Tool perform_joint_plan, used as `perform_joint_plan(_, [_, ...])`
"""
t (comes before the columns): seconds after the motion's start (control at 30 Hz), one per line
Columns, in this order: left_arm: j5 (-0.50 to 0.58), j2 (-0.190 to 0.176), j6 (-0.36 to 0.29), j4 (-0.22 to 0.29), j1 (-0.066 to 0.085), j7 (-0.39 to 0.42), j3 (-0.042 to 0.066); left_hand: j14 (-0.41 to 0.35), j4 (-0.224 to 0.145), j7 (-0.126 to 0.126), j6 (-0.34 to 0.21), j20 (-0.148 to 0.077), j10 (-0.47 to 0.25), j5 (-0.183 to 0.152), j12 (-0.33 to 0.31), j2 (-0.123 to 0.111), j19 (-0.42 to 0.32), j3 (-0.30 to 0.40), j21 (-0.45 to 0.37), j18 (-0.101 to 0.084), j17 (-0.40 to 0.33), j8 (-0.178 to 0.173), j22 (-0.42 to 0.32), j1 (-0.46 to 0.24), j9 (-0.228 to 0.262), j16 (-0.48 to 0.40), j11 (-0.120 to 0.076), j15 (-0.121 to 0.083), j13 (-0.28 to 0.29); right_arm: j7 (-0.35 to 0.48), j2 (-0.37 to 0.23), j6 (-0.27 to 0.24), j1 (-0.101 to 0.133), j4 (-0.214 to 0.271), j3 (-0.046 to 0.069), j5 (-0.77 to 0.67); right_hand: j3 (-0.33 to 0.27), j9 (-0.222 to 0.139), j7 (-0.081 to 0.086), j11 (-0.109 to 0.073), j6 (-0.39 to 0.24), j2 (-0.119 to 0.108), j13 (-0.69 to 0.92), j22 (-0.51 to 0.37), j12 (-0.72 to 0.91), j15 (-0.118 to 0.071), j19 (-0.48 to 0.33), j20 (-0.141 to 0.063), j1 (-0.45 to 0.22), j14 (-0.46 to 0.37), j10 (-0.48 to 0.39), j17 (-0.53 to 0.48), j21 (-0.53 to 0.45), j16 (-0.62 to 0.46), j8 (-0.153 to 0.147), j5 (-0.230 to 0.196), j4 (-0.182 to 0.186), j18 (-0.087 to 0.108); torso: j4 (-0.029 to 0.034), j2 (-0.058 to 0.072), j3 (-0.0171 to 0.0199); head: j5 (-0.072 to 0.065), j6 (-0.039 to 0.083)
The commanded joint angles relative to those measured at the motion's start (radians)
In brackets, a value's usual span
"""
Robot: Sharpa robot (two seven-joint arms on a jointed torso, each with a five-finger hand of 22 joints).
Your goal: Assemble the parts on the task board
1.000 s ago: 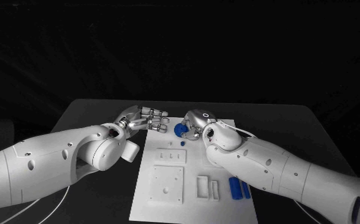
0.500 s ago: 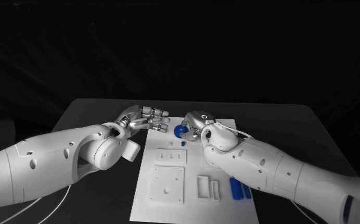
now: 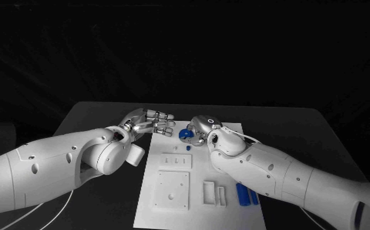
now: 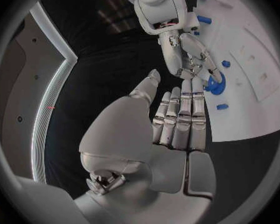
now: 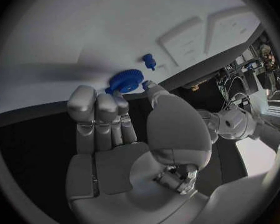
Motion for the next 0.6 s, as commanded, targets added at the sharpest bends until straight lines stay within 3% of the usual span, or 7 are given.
perform_joint_plan(0.03, [-0.002, 0.000, 0.010, 0.002, 0.001, 0.007, 0.001, -0.005, -0.004, 0.000, -0.006, 0.002, -0.004, 0.004, 0.005, 0.002, -0.005, -0.002, 0.003, 0.003, 0.002, 0.005, -0.001, -0.003, 0.001, -0.003, 0.003, 0.004, 0.001, 0.016, -0.016, -0.029, -0.003, 0.024, -0.002, 0.024, -0.014, 0.002, 0.000, 0.000, -0.005, -0.006, 0.000, 0.113, -0.002, 0.003, 0.043, 0.003, 0.006, -0.001, -0.002, 0.001, -0.001, -0.001, -0.005, 0.000, 0.019, 0.003, -0.0021, 0.000, 0.0014, 0.002, 0.002])
perform_joint_plan(0.17, [-0.002, -0.004, 0.009, 0.003, 0.001, 0.007, 0.001, -0.005, -0.005, 0.000, -0.007, 0.002, -0.004, 0.004, 0.005, 0.002, -0.005, -0.002, 0.004, 0.003, 0.002, 0.005, -0.003, -0.004, 0.001, -0.003, 0.004, 0.004, 0.001, 0.021, -0.051, -0.081, -0.003, 0.069, 0.002, 0.036, -0.046, 0.002, 0.001, 0.000, -0.009, -0.012, -0.001, 0.114, -0.001, 0.003, 0.044, 0.003, 0.015, -0.001, -0.001, 0.001, 0.004, 0.001, -0.004, 0.003, 0.034, 0.003, -0.0053, -0.002, 0.0021, 0.004, 0.004])
perform_joint_plan(0.3, [-0.002, -0.010, 0.006, 0.002, 0.001, 0.008, 0.001, -0.005, -0.006, 0.001, -0.010, 0.002, -0.004, 0.004, 0.005, 0.002, -0.006, -0.002, 0.006, 0.003, 0.002, 0.005, -0.006, -0.005, 0.000, -0.003, 0.004, 0.004, 0.001, 0.033, -0.090, -0.139, -0.003, 0.114, 0.018, 0.051, -0.082, 0.002, 0.002, 0.001, -0.012, -0.014, 0.000, 0.117, 0.000, 0.004, 0.046, 0.004, 0.031, 0.000, 0.000, 0.003, 0.019, 0.005, -0.005, 0.013, 0.036, 0.002, -0.0096, -0.003, 0.0035, 0.004, 0.010])
perform_joint_plan(0.47, [-0.002, -0.014, 0.004, -0.004, 0.001, 0.009, 0.001, -0.005, -0.006, 0.001, -0.010, 0.002, -0.004, 0.004, 0.005, 0.002, -0.006, -0.002, 0.006, 0.003, 0.002, 0.005, -0.006, -0.005, 0.000, -0.003, 0.004, 0.004, 0.001, 0.058, -0.150, -0.178, -0.003, 0.173, 0.059, 0.077, -0.091, 0.002, 0.003, 0.002, -0.011, -0.013, 0.000, 0.119, 0.000, 0.004, 0.046, 0.004, 0.074, 0.000, 0.001, 0.004, 0.028, 0.007, -0.005, 0.023, 0.014, 0.002, -0.0192, -0.006, 0.0100, 0.014, 0.013])
perform_joint_plan(0.5, [-0.002, -0.015, 0.004, -0.007, 0.001, 0.010, 0.001, -0.005, -0.007, 0.001, -0.008, 0.002, -0.004, 0.004, 0.005, 0.001, -0.006, -0.002, 0.006, 0.003, 0.002, 0.005, -0.007, -0.003, 0.001, -0.002, 0.004, 0.004, 0.001, 0.068, -0.170, -0.176, -0.003, 0.190, 0.073, 0.084, -0.079, 0.001, 0.003, 0.002, -0.008, -0.008, 0.000, 0.119, 0.000, 0.004, 0.045, 0.004, 0.087, -0.001, 0.002, 0.005, 0.031, 0.007, -0.005, 0.029, -0.014, 0.001, -0.0218, -0.007, 0.0118, 0.014, 0.014])
perform_joint_plan(0.6, [-0.002, -0.016, 0.004, -0.013, 0.001, 0.012, 0.001, -0.005, -0.007, 0.001, -0.008, 0.002, -0.004, 0.004, 0.005, 0.001, -0.006, -0.002, 0.006, 0.003, 0.002, 0.005, -0.007, -0.003, 0.001, -0.002, 0.004, 0.004, 0.001, 0.099, -0.214, -0.155, -0.003, 0.219, 0.091, 0.112, -0.055, 0.002, 0.003, 0.002, -0.004, 0.000, 0.000, 0.119, 0.000, 0.004, 0.043, 0.004, 0.114, -0.001, 0.001, 0.005, 0.035, 0.008, -0.005, 0.019, -0.068, 0.001, -0.0287, -0.011, 0.0153, 0.018, 0.014])
